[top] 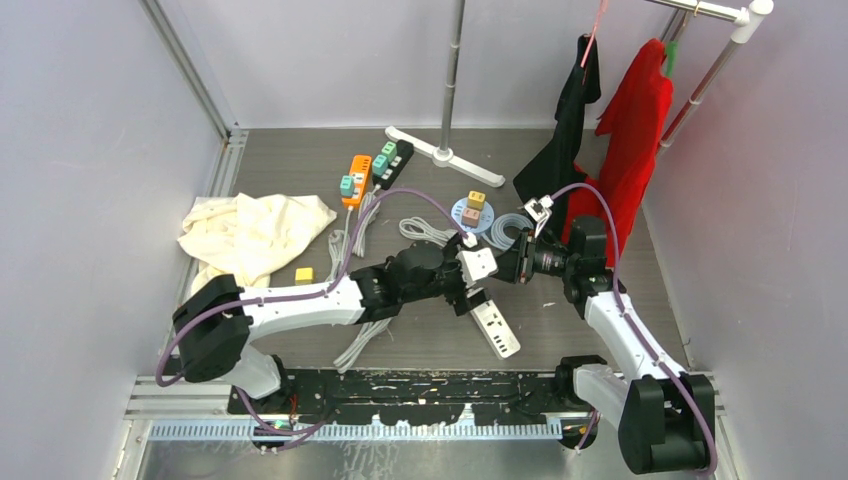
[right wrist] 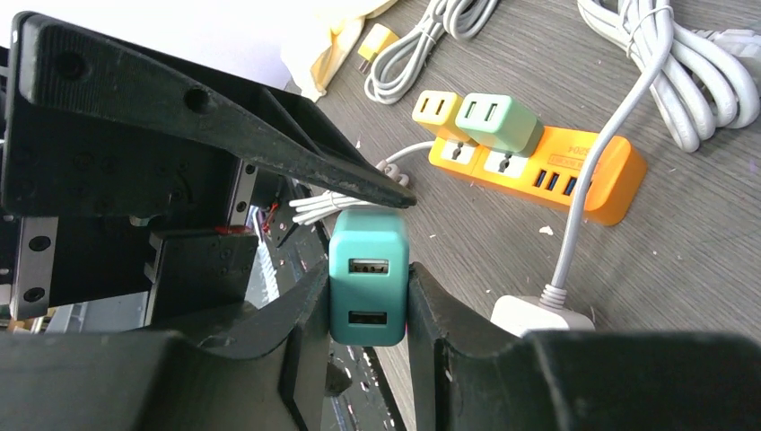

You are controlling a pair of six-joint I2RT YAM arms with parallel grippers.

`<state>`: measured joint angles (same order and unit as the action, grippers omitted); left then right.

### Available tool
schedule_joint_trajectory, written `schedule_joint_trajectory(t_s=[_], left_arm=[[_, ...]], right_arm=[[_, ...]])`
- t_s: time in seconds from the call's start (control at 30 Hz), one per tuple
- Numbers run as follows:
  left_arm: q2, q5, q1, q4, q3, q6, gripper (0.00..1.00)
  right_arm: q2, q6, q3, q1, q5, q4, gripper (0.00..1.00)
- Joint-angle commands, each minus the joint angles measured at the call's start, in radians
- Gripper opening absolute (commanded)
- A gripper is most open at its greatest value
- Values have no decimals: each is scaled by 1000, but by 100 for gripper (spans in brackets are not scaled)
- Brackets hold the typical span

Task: Pull the plug off the socket
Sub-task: Place the plug at the center of the board.

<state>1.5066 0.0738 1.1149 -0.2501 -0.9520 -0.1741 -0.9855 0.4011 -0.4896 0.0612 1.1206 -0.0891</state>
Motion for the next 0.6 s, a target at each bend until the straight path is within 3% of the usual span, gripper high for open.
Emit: schedule_joint_trajectory(t_s=[0.0,0.43,0.47,0.57], left_arm=[[2,-98,6,-3,-66,-27,80],[49,-95,6,31,-83,-14,60],[52,-95,6,36,-88,-12,55],[54,-96,6,48,-94,-2,25]], right_arm=[[-3,12,-2,6,16,-57,3],[-14,23,-6,12,26,-65,7],[-15,22,-7,13,27,-66,8],[-18,22,-9,14,28,-66,12]])
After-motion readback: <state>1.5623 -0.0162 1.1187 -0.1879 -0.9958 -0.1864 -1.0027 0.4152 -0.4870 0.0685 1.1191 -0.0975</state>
